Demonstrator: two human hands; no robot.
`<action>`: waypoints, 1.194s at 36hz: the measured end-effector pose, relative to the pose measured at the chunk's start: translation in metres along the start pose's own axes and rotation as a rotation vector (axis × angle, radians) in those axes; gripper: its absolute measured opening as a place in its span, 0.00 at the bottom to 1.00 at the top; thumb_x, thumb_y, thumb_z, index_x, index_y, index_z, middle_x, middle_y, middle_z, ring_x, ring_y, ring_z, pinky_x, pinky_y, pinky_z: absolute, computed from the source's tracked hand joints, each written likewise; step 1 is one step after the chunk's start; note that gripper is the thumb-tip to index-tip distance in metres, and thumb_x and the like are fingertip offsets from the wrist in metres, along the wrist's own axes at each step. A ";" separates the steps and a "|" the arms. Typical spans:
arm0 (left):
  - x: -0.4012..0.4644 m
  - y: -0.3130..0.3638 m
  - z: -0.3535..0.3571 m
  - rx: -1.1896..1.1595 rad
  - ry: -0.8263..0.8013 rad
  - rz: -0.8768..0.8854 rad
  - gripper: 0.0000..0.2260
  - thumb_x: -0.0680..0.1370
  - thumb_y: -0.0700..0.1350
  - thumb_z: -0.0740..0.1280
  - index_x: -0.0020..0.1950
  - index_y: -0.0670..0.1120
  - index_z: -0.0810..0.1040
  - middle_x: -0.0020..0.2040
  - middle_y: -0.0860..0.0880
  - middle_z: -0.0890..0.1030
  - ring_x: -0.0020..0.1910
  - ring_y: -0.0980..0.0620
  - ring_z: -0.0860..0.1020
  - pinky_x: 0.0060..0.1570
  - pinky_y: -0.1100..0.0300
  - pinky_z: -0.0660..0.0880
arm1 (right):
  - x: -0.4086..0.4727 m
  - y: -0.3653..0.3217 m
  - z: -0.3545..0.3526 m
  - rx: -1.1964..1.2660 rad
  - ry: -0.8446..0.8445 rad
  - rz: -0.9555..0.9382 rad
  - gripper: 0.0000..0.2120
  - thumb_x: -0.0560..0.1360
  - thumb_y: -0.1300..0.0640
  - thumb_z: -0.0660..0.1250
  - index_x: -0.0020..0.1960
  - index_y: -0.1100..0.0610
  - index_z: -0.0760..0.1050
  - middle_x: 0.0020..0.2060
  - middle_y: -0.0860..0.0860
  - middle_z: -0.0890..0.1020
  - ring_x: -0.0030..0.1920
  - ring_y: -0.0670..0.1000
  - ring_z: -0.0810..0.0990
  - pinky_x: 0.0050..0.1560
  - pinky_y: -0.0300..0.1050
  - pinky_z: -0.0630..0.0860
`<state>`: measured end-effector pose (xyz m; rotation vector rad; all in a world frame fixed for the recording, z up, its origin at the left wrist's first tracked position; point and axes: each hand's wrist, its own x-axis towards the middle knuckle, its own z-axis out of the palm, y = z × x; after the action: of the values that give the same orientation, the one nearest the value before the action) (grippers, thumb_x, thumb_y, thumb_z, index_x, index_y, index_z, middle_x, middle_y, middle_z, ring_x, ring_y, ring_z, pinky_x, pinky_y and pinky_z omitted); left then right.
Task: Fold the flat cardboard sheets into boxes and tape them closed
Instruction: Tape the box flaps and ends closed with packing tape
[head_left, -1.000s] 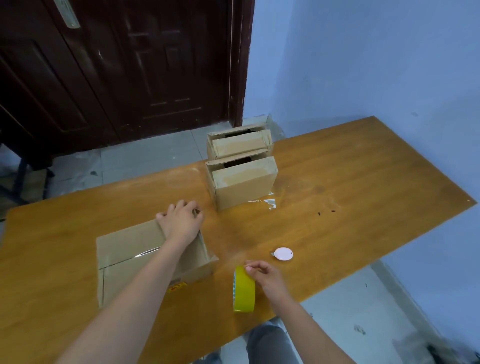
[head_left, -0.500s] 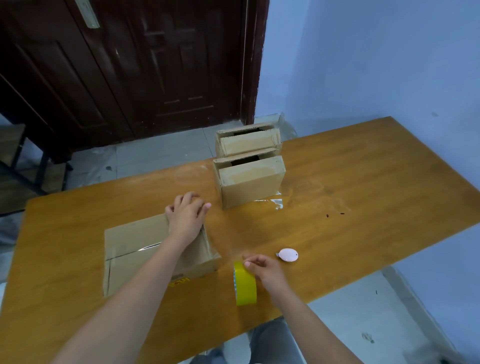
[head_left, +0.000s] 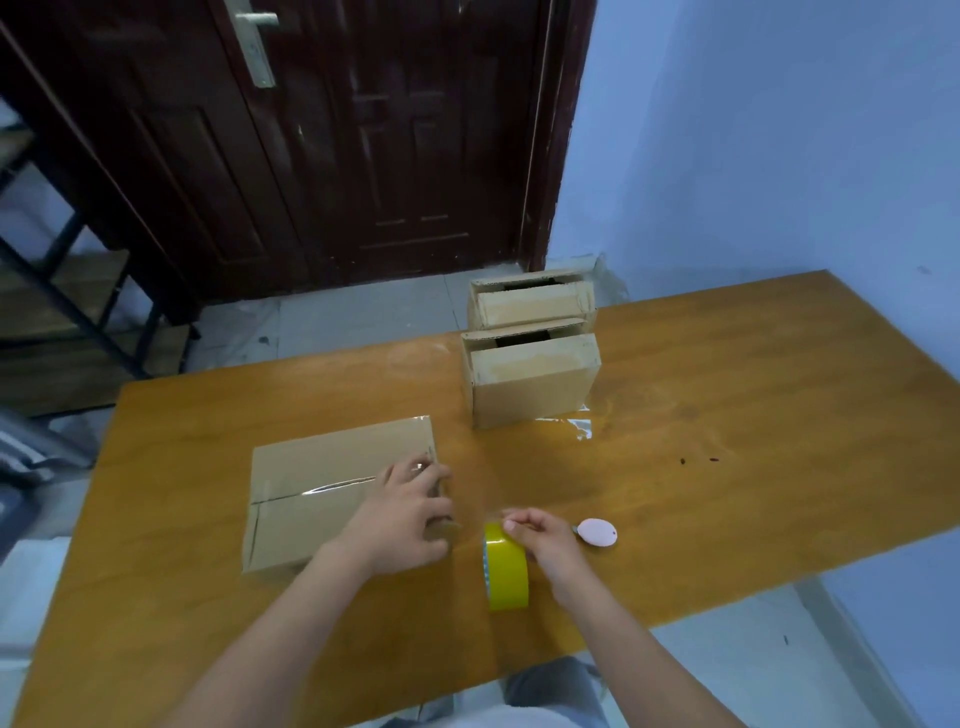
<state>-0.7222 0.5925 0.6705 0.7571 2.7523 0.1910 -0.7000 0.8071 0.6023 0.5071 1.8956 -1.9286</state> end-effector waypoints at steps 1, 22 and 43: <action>-0.001 0.001 0.000 0.016 -0.015 -0.002 0.26 0.64 0.63 0.51 0.55 0.58 0.78 0.72 0.55 0.63 0.73 0.45 0.55 0.67 0.45 0.58 | 0.001 0.000 0.000 -0.006 0.000 0.001 0.04 0.74 0.64 0.68 0.41 0.58 0.77 0.48 0.47 0.81 0.44 0.45 0.78 0.41 0.35 0.71; 0.005 0.029 0.043 0.035 0.513 -0.162 0.09 0.69 0.43 0.71 0.49 0.46 0.85 0.51 0.47 0.82 0.57 0.40 0.78 0.55 0.49 0.76 | -0.005 0.003 0.001 0.006 0.027 0.006 0.03 0.74 0.62 0.68 0.41 0.58 0.78 0.49 0.45 0.82 0.49 0.49 0.79 0.48 0.41 0.73; -0.055 -0.022 0.054 -0.057 0.510 0.016 0.11 0.70 0.39 0.71 0.50 0.48 0.83 0.55 0.53 0.81 0.66 0.51 0.67 0.60 0.54 0.75 | 0.006 0.001 0.004 0.004 0.047 0.056 0.01 0.74 0.63 0.68 0.45 0.60 0.79 0.49 0.52 0.83 0.48 0.52 0.79 0.50 0.47 0.73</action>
<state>-0.6708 0.5478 0.6270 0.8068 3.1958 0.5293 -0.7047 0.8028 0.5984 0.6049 1.8865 -1.9009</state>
